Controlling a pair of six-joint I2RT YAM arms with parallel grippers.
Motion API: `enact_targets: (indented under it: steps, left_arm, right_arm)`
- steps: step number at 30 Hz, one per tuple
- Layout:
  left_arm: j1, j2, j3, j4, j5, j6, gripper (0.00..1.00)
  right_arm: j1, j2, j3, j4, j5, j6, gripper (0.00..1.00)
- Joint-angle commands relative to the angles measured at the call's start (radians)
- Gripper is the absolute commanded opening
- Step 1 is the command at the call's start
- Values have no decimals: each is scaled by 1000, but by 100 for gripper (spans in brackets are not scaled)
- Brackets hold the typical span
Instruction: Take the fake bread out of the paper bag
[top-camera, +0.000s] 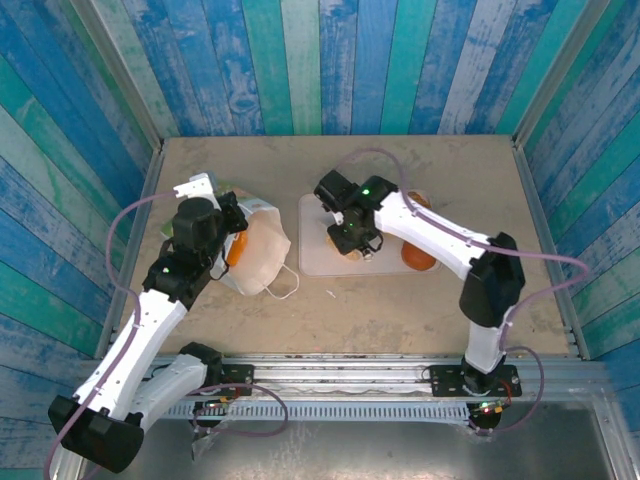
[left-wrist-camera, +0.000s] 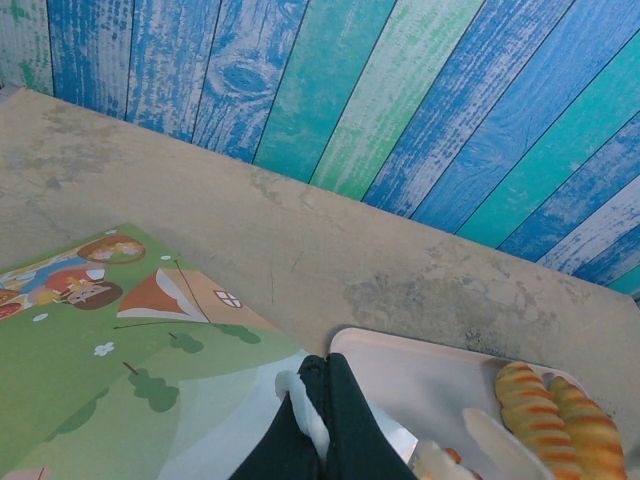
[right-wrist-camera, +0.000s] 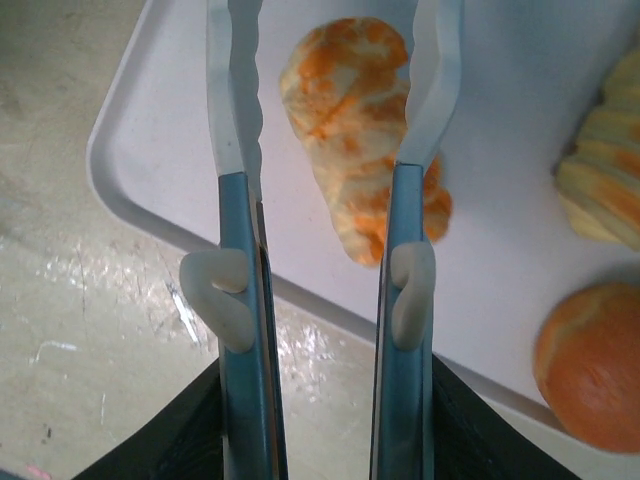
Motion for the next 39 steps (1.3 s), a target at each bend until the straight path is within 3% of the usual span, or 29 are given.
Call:
enact_targets:
  steps: [1,7,19,39]
  left_arm:
    - [3,-22,-7,-3,-5,14,0]
    - [4,-20,-2,-9,-9,16,0]
    - [3,-23,-3,-11,-9,9,0]
    - [4,-11,7,-2,6,-7,0]
  right_arm:
    - [-6,65,68,-51,2,1,46]
    - [-2,106,86,-99,-42,-60,44]
    - [3,-73,-103,-119,-13,-247,37]
    - [-20,-171,-222,-195,72,-288,36]
